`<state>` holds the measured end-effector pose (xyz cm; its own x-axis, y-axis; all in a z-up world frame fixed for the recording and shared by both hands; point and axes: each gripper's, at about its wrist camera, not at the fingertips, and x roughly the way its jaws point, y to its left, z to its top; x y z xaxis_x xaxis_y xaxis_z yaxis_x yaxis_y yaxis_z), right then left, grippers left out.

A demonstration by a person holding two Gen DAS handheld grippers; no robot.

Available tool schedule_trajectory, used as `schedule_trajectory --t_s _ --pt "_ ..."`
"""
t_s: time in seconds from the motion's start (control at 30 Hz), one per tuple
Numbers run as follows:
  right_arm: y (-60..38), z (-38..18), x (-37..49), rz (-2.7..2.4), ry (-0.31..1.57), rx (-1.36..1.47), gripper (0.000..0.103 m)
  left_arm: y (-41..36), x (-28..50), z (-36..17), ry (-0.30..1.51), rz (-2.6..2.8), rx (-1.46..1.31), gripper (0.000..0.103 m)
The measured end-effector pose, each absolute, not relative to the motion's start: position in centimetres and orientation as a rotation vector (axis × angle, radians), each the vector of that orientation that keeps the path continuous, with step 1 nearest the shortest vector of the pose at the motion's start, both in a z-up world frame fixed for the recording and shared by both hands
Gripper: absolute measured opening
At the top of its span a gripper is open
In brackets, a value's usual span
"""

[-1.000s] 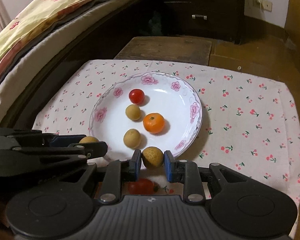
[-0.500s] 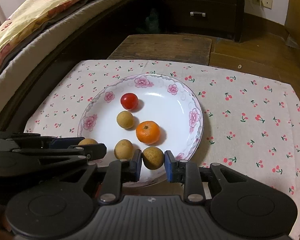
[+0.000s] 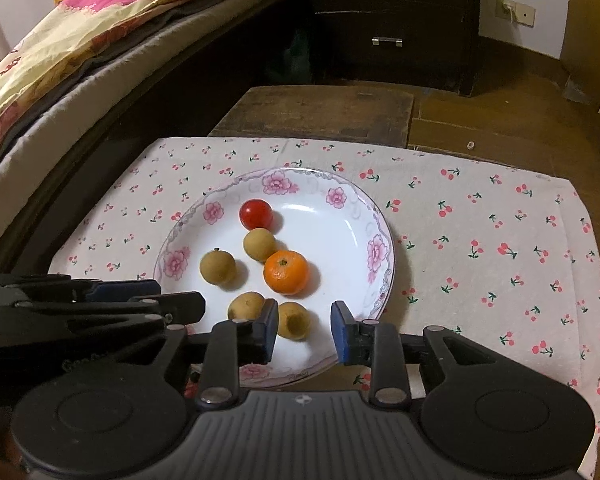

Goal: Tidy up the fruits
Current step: 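Open the left tool over the plate while the right tool releases its brown fruit, then move both open tools back toward the tomatoes and tangerines beside the plate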

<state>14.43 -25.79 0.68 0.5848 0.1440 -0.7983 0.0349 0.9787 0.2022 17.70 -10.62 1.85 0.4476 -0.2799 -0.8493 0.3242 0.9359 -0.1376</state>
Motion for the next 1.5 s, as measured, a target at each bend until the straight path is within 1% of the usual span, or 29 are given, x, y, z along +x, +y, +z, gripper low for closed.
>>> schedule_trajectory --t_s 0.27,0.53,0.7,0.83,1.5 --pt "-25.6 1.3 13.2 0.057 0.931 0.203 0.031 -10.1 16.9 2.5 1.026 -0.391 0.035 0.049" --pt "-24.5 1.9 11.6 0.072 0.929 0.174 0.032 -9.1 15.5 2.9 1.015 -0.392 0.028 0.050" --pt "-24.0 1.9 10.6 0.083 0.943 0.170 0.036 -8.2 14.1 2.8 1.026 -0.401 0.030 0.051" --pt "-23.9 1.8 9.8 0.081 0.953 0.179 0.036 -7.5 13.1 2.8 1.029 -0.403 0.026 0.053" --pt "-22.8 0.3 8.7 0.116 1.004 0.173 0.036 -6.1 13.4 0.3 1.099 -0.313 0.019 0.055"
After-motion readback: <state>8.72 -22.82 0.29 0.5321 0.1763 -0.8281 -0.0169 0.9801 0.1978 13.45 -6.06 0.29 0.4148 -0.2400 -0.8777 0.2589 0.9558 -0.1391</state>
